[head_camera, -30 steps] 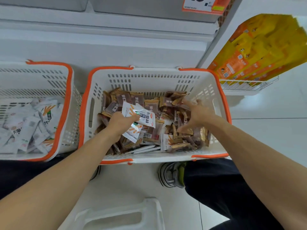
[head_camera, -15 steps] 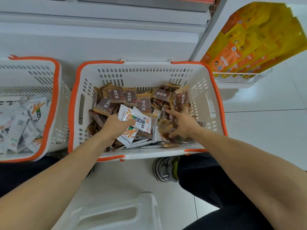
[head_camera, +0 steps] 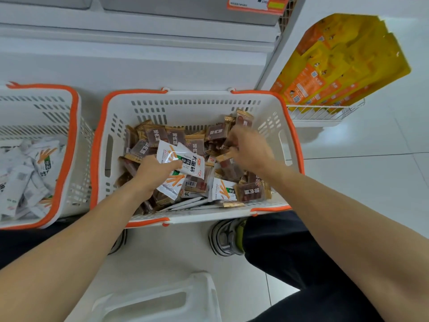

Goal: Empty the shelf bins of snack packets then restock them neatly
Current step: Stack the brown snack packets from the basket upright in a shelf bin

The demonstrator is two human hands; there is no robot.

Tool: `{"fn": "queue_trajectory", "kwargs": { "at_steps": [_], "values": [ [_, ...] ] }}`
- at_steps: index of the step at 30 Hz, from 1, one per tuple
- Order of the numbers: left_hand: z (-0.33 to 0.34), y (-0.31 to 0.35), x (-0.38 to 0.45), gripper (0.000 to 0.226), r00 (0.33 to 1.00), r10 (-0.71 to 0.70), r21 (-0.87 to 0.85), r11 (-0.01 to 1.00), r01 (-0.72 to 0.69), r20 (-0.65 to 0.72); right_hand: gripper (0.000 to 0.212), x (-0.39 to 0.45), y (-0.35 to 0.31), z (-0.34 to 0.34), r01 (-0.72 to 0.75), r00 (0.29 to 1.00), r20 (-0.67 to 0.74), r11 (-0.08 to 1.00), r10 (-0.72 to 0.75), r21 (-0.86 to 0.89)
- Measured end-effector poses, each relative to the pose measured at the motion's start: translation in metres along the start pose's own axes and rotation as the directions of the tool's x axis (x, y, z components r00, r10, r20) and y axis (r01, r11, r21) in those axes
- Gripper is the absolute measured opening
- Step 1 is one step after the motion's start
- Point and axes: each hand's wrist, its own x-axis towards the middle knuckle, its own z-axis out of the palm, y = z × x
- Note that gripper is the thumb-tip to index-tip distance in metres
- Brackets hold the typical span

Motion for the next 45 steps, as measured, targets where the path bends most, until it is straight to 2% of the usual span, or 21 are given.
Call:
{"fn": "queue_trajectory", "kwargs": {
  "at_steps": [1, 3, 5, 7, 11, 15, 19, 21, 24, 28, 30, 33, 35, 37, 39, 41, 42, 43, 45],
  "values": [
    [0.0, 0.0, -0.001, 0.02, 1.0, -0.003, 0.004, 1.0, 0.003, 0.01, 0.02, -0.004, -0.004, 0.007, 0.034, 0.982, 0.182, 0.998, -0.045, 0.061],
    [0.0, -0.003, -0.004, 0.021, 1.0, -0.003, 0.018, 1.0, 0.002, 0.028, 0.036, -0.012, -0.009, 0.027, 0.1, 0.871, 0.474, 0.991, -0.128, 0.084],
    [-0.003, -0.007, -0.006, 0.018, 1.0, -0.007, 0.033, 0.999, 0.006, 0.028, 0.069, -0.016, -0.01, 0.049, 0.177, 0.806, 0.572, 0.984, -0.151, 0.01],
    [-0.007, -0.011, -0.009, 0.015, 1.0, -0.007, 0.031, 0.999, 0.006, 0.021, 0.092, -0.018, -0.009, 0.065, 0.176, 0.819, 0.559, 0.984, -0.131, -0.027],
    [-0.017, -0.015, -0.01, 0.012, 1.0, -0.015, 0.024, 1.0, 0.015, -0.015, 0.087, -0.014, -0.011, 0.074, 0.163, 0.838, 0.535, 0.984, -0.103, -0.066],
    [-0.02, -0.015, -0.01, 0.003, 0.999, -0.031, -0.006, 1.0, 0.031, -0.031, 0.042, -0.003, -0.007, 0.07, 0.118, 0.836, 0.54, 0.993, -0.096, -0.005],
    [-0.018, -0.011, -0.011, 0.008, 1.0, -0.019, -0.002, 1.0, 0.019, -0.016, 0.011, 0.008, -0.004, 0.054, 0.039, 0.784, 0.613, 0.993, -0.097, 0.107],
    [-0.017, -0.008, -0.009, 0.009, 1.0, -0.019, -0.009, 1.0, 0.019, -0.012, 0.013, 0.014, -0.005, 0.039, -0.018, 0.798, 0.598, 0.99, -0.069, 0.139],
    [-0.017, -0.005, -0.008, 0.008, 1.0, -0.01, -0.047, 0.999, 0.009, -0.021, 0.021, 0.025, -0.008, 0.013, -0.104, 0.871, 0.491, 0.97, -0.016, 0.218],
    [-0.025, 0.001, -0.007, 0.013, 0.998, 0.0, -0.161, 0.987, -0.011, -0.07, 0.025, 0.034, -0.028, -0.014, -0.235, 0.933, 0.358, 0.83, 0.046, 0.505],
    [-0.037, 0.008, -0.009, 0.024, 0.996, -0.003, -0.213, 0.977, -0.017, -0.095, 0.029, 0.038, -0.048, -0.018, -0.231, 0.954, 0.29, 0.795, 0.073, 0.561],
    [-0.067, 0.022, -0.016, 0.028, 0.983, 0.052, -0.253, 0.963, -0.096, -0.176, 0.031, 0.045, -0.093, -0.019, -0.198, 0.973, 0.221, 0.741, 0.069, 0.642],
    [-0.092, 0.032, -0.026, 0.036, 0.945, 0.129, -0.173, 0.967, -0.187, -0.301, 0.031, 0.052, -0.132, -0.015, -0.188, 0.98, 0.178, 0.711, 0.089, 0.678],
    [-0.124, 0.042, -0.043, 0.037, 0.837, 0.258, 0.006, 0.957, -0.291, -0.482, 0.028, 0.056, -0.178, -0.005, -0.195, 0.98, 0.132, 0.628, 0.146, 0.753],
    [-0.16, 0.05, -0.062, 0.036, 0.685, 0.384, 0.146, 0.914, -0.379, -0.619, 0.035, 0.054, -0.229, 0.005, -0.211, 0.973, 0.144, 0.439, 0.182, 0.873],
    [-0.197, 0.049, -0.077, 0.038, 0.59, 0.421, 0.227, 0.898, -0.376, -0.689, 0.043, 0.051, -0.278, 0.014, -0.253, 0.967, 0.239, 0.227, 0.089, 0.94],
    [-0.214, 0.044, -0.08, 0.039, 0.586, 0.412, 0.254, 0.907, -0.335, -0.698, 0.045, 0.048, -0.299, 0.019, -0.281, 0.958, 0.286, 0.2, 0.007, 0.939],
    [-0.229, 0.036, -0.081, 0.04, 0.615, 0.383, 0.27, 0.923, -0.272, -0.689, 0.046, 0.047, -0.315, 0.023, -0.284, 0.949, 0.308, 0.231, -0.074, 0.931],
    [-0.251, 0.01, -0.078, 0.049, 0.727, 0.273, 0.31, 0.947, -0.087, -0.63, 0.038, 0.041, -0.329, 0.032, -0.209, 0.945, 0.295, 0.435, -0.141, 0.876]
  ]
}}
